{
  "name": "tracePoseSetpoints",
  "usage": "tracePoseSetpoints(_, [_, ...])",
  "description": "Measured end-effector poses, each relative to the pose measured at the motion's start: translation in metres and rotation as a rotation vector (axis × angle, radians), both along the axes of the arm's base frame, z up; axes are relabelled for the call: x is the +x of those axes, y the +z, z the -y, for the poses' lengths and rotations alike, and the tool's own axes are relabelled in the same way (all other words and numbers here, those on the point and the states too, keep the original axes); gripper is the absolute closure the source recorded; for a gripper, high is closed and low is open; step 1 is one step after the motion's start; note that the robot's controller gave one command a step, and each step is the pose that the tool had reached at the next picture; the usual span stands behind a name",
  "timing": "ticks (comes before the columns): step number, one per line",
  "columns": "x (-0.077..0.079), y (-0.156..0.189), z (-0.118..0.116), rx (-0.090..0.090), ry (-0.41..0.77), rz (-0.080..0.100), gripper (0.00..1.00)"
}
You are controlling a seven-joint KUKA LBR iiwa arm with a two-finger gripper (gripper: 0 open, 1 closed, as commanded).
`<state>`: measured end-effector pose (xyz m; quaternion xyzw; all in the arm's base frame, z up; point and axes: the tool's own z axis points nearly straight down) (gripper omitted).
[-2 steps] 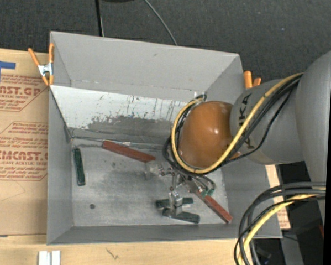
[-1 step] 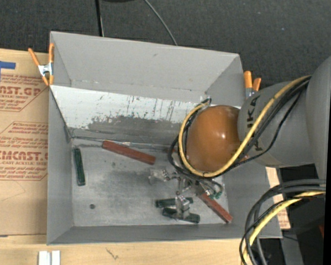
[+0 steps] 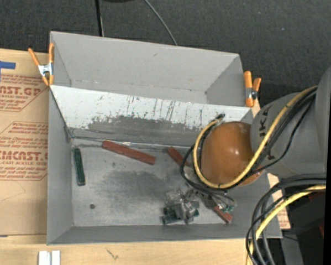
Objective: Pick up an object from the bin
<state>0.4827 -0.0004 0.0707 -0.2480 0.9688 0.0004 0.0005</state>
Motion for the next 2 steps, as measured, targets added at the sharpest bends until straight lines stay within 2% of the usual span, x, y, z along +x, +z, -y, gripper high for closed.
tracePoseSetpoints(1, [0.000, 0.000, 0.000, 0.000, 0.000, 0.000, 1.00])
tracePoseSetpoints(2, [0.020, 0.024, -0.008, 0.000, 0.146, -0.010, 1.00])
